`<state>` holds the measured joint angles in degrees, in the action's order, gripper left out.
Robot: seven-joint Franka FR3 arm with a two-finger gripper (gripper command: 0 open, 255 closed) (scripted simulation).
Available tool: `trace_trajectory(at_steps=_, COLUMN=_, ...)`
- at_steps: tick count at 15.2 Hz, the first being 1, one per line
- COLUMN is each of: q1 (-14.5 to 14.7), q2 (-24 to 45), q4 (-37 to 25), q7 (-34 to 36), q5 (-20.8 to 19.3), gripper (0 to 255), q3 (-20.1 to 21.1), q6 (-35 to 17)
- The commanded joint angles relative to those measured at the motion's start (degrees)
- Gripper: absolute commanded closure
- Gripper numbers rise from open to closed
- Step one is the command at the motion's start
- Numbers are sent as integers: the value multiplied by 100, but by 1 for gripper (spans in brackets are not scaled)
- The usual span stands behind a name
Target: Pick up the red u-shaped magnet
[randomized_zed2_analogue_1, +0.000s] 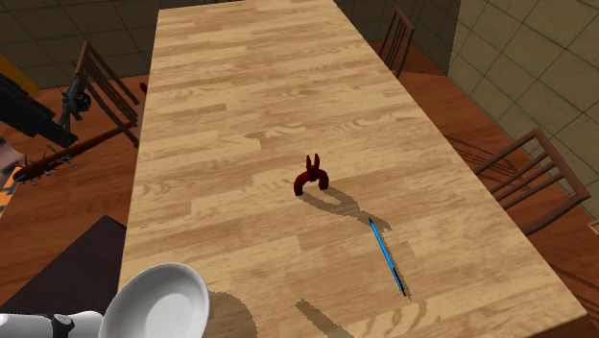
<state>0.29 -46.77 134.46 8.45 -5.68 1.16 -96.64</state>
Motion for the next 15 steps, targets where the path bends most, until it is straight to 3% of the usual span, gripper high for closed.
trace_trajectory(at_steps=1, q1=0, q2=0, q4=0, q7=0, q5=0, gripper=0, q3=0, q6=0)
trace_trajectory(at_steps=8, q1=-350, q2=689, q4=508, q7=199, q5=-310, gripper=0, q3=-289, q6=-1555)
trace_trajectory(at_steps=15, q1=-708, q2=1730, q4=616, q7=443, q5=-596, gripper=0, q3=-583, q6=-3067)
